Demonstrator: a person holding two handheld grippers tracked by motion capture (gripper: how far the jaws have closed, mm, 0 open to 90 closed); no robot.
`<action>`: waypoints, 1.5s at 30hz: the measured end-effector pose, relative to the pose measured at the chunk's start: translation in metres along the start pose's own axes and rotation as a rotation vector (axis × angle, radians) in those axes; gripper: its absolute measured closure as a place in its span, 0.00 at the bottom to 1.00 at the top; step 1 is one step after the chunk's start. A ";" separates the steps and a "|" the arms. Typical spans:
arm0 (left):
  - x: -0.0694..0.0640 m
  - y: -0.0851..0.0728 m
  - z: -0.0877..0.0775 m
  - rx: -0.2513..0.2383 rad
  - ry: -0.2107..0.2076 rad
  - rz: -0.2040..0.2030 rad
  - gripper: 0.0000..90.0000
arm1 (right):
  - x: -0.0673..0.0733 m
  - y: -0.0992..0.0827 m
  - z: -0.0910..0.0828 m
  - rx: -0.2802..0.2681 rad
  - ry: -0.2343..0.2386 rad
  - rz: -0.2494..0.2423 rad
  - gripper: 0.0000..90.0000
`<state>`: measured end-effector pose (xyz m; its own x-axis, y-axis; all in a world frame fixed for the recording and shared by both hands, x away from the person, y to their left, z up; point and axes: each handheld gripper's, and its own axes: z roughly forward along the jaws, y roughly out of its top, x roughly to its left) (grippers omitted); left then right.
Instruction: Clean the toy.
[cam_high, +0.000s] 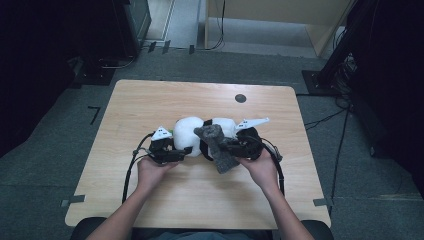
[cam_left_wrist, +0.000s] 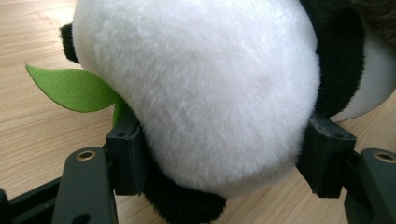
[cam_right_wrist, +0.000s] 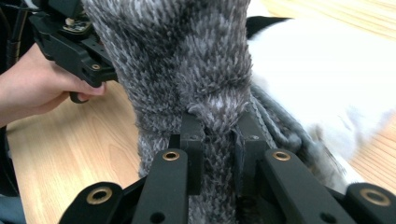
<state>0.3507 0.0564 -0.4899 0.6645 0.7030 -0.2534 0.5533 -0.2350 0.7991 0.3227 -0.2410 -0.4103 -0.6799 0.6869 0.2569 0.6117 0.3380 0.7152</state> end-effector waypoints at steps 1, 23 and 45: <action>0.000 0.000 0.000 0.001 0.000 0.002 0.33 | -0.002 -0.001 -0.003 -0.001 -0.005 0.007 0.87; 0.001 -0.001 0.000 0.002 0.001 -0.006 0.33 | -0.018 -0.007 -0.037 -0.079 -0.021 0.075 0.88; -0.003 0.001 -0.002 -0.002 0.005 -0.016 0.33 | 0.037 0.046 0.060 -0.008 0.051 -0.061 0.88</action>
<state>0.3484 0.0560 -0.4870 0.6531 0.7100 -0.2634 0.5629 -0.2225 0.7960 0.3496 -0.1614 -0.4066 -0.7358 0.6313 0.2449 0.5653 0.3735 0.7355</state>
